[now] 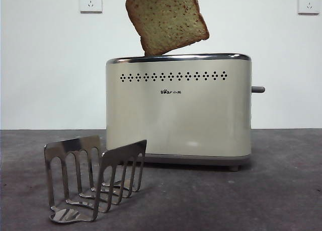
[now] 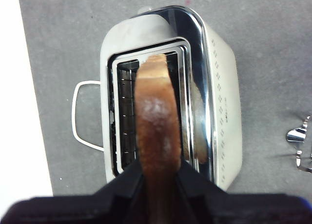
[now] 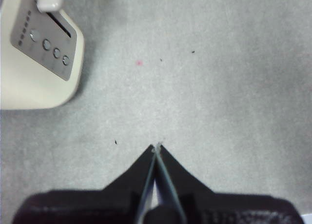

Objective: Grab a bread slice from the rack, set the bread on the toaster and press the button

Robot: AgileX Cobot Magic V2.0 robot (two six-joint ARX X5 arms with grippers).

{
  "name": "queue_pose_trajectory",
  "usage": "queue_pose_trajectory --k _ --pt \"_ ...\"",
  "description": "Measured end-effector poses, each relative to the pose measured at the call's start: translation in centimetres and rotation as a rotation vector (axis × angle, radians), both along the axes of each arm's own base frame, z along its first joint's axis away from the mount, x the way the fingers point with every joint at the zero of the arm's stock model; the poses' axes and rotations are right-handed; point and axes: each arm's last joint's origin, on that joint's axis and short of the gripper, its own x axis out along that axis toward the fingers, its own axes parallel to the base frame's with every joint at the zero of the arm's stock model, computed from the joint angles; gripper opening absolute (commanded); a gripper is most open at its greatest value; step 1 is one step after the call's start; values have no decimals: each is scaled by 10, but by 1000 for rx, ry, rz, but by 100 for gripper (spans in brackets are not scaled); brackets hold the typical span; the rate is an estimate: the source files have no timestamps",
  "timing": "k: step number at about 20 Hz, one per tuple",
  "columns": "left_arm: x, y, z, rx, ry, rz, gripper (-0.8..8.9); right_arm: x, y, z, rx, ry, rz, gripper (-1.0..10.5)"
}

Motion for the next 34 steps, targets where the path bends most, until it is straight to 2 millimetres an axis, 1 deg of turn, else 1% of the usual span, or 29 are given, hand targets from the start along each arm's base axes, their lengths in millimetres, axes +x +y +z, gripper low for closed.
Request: queue_pose_trajectory --k 4,9,13,17,23,26,30,31,33,34 --pt "7 -7 -10 -1 46 -24 -13 5 0 -2 -2 23 2 1" --pt "19 -15 -25 26 81 -24 -13 5 0 -2 -2 25 2 1" --pt "25 -17 -31 86 49 9 -13 5 0 -2 -2 25 2 1" --pt "32 -22 -41 112 62 7 -13 5 0 -2 -2 25 2 1" --pt "44 -37 -60 122 72 -2 -13 5 0 -2 -14 24 18 1" --pt "45 -44 -63 115 63 -11 -13 5 0 -2 -18 23 22 1" --pt "46 -46 -66 114 72 -3 2 5 0 -2 -20 23 25 1" --pt "47 -46 -66 108 68 0 27 5 0 -2 -20 23 25 1" --pt "48 -48 -65 82 63 26 293 5 0 -2 -20 23 25 1" --pt "48 -48 -65 78 67 34 400 5 0 -2 -20 23 25 1"
